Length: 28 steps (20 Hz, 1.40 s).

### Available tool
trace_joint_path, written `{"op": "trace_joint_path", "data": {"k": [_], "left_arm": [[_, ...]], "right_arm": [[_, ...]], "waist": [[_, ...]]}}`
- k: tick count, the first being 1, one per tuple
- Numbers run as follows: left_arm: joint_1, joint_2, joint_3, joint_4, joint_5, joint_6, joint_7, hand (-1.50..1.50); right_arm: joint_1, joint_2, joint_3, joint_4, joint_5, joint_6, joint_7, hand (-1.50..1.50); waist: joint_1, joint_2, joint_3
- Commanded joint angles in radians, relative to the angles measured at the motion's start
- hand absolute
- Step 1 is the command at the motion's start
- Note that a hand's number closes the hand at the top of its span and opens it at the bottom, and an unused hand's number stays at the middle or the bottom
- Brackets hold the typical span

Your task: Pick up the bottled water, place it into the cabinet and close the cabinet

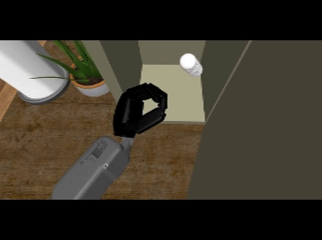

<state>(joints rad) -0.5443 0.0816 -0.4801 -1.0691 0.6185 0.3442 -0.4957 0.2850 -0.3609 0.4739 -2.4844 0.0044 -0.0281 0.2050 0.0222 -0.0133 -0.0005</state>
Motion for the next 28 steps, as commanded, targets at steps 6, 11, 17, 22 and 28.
{"op": "trace_joint_path", "data": {"k": [6,11,17,22,28], "left_arm": [[0.359,0.162,-0.058,-0.429,-0.051,0.053,0.037,1.5],[0.554,0.269,-0.052,-0.618,-0.046,0.004,0.016,1.5],[0.664,0.335,-0.005,-0.716,-0.04,-0.003,0.013,1.5],[0.719,0.346,0.059,-0.71,-0.012,-0.074,-0.037,1.5],[0.805,0.416,0.112,-0.751,0.036,-0.159,-0.047,1.5]], "right_arm": [[-0.007,-0.035,0.152,-0.081,0.02,0.051,0.153,1.5],[-0.126,0.077,0.278,-0.071,0.071,-0.009,0.269,1.5],[-0.268,0.241,0.474,0.082,0.174,-0.069,0.365,1.5],[-0.405,0.354,0.517,0.165,0.192,-0.056,0.442,1.5],[-0.666,0.353,0.479,0.278,0.271,-0.197,0.436,1.5]], "waist": [[-0.01,0.006,0.001],[-0.006,0.007,-0.001],[-0.003,0.005,-0.002],[-0.012,0.009,-0.001],[0.01,0.009,-0.003]]}}
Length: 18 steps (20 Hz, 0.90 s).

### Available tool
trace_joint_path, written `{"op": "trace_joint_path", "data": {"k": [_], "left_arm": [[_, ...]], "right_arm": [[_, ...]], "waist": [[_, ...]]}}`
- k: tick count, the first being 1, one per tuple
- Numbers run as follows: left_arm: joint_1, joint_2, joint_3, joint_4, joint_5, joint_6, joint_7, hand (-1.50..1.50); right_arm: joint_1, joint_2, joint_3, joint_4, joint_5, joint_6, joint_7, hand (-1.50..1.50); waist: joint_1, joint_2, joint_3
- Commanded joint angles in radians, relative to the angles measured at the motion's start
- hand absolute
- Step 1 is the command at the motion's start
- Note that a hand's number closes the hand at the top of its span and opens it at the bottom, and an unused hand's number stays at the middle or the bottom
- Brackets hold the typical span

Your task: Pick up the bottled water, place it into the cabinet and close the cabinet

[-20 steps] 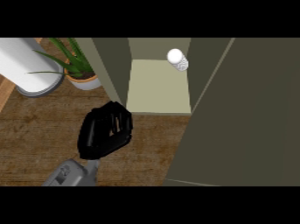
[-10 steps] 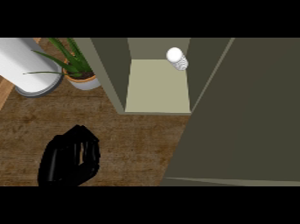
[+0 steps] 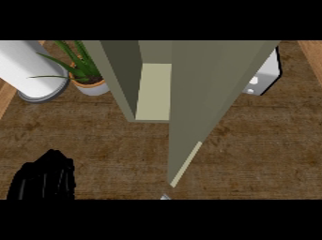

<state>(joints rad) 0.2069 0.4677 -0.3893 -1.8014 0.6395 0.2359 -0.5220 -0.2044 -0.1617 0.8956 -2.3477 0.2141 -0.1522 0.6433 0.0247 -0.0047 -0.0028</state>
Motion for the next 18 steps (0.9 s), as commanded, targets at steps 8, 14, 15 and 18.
{"op": "trace_joint_path", "data": {"k": [8,14,15,18], "left_arm": [[0.108,0.087,0.11,-0.02,0.06,-0.131,-0.045,1.5],[0.148,0.133,0.19,0.029,0.114,-0.24,-0.064,1.5],[0.114,0.11,0.162,-0.003,0.092,-0.192,-0.032,1.5],[0.178,0.106,0.166,-0.017,0.07,-0.227,-0.086,1.5]], "right_arm": [[-0.3,0.152,-0.077,0.303,-0.004,-0.246,-0.006,1.5],[-0.503,0.158,-0.292,0.504,-0.233,-0.277,-0.008,1.5],[-0.54,0.159,-0.364,0.545,-0.308,-0.226,-0.012,1.5],[-0.562,0.16,-0.43,0.712,-0.426,-0.161,-0.128,1.5]], "waist": [[0.03,0.01,-0.001],[0.027,0.013,0.001],[0.018,0.014,0.002],[0.027,0.015,0.002]]}}
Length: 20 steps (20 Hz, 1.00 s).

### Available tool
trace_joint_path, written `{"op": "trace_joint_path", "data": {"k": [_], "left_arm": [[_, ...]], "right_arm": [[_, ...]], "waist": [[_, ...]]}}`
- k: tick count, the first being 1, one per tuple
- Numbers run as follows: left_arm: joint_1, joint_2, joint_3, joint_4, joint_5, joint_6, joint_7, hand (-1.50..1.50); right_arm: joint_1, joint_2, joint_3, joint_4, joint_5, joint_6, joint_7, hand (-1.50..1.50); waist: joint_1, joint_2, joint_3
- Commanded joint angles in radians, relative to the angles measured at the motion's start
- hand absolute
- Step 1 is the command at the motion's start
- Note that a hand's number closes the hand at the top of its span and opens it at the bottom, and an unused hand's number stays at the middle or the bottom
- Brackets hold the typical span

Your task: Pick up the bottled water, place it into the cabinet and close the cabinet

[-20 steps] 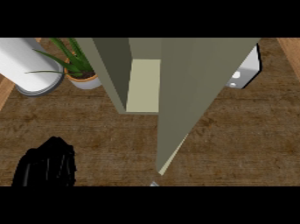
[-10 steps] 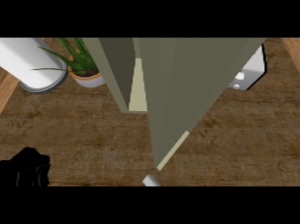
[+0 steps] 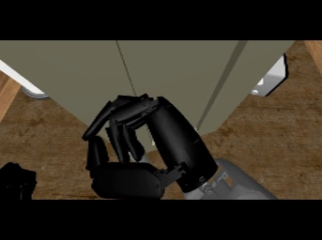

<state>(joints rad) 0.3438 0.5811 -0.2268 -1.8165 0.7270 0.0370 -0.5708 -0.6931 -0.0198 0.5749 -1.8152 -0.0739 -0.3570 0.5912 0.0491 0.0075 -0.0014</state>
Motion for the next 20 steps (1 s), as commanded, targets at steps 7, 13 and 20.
{"op": "trace_joint_path", "data": {"k": [7,13,20], "left_arm": [[0.062,0.011,0.06,-0.022,0.003,-0.046,0.018,1.5],[0.067,0.008,0.07,-0.025,-0.003,-0.086,-0.009,1.5],[0.039,0.024,0.088,-0.021,0.013,-0.1,0.016,1.5]], "right_arm": [[-0.173,0.004,-0.298,0.529,-0.206,0.284,-0.267,1.5],[-0.238,-0.057,-0.401,0.745,-0.225,0.378,-0.386,1.5],[-0.23,-0.102,-0.404,0.81,-0.224,0.446,-0.461,1.5]], "waist": [[-0.022,-0.001,0.001],[-0.003,0.008,0.001],[-0.005,0.015,0.001]]}}
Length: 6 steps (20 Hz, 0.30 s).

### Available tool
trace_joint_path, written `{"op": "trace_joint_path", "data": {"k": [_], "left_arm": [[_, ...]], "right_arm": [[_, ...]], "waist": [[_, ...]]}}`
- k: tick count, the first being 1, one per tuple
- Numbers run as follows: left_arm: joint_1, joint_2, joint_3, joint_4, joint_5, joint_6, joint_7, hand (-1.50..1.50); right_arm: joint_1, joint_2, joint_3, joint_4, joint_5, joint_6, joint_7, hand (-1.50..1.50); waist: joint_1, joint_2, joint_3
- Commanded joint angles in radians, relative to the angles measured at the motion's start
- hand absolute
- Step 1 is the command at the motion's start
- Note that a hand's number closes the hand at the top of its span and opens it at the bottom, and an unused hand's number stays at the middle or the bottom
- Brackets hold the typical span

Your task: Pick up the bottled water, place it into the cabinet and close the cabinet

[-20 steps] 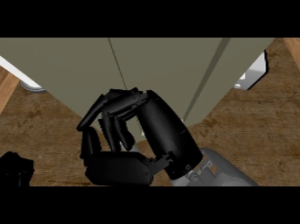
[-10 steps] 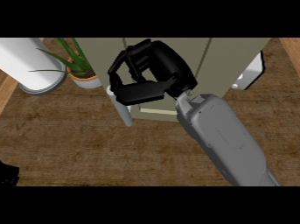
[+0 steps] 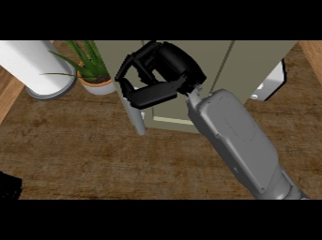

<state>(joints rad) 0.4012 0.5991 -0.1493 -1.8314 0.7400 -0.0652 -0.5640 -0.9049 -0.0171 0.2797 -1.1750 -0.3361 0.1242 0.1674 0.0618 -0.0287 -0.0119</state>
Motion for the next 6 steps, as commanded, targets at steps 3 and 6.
{"op": "trace_joint_path", "data": {"k": [3,6], "left_arm": [[-0.03,0.001,0.0,-0.021,0.0,0.014,0.028,1.5],[-0.024,0.007,0.013,-0.032,0.006,0.023,0.038,1.5]], "right_arm": [[-0.044,-0.109,-0.125,0.19,0.024,-0.024,-0.038,1.5],[-0.042,-0.123,-0.13,0.21,0.024,-0.002,-0.06,1.5]], "waist": [[-0.02,0.051,0.012],[-0.016,0.051,0.012]]}}
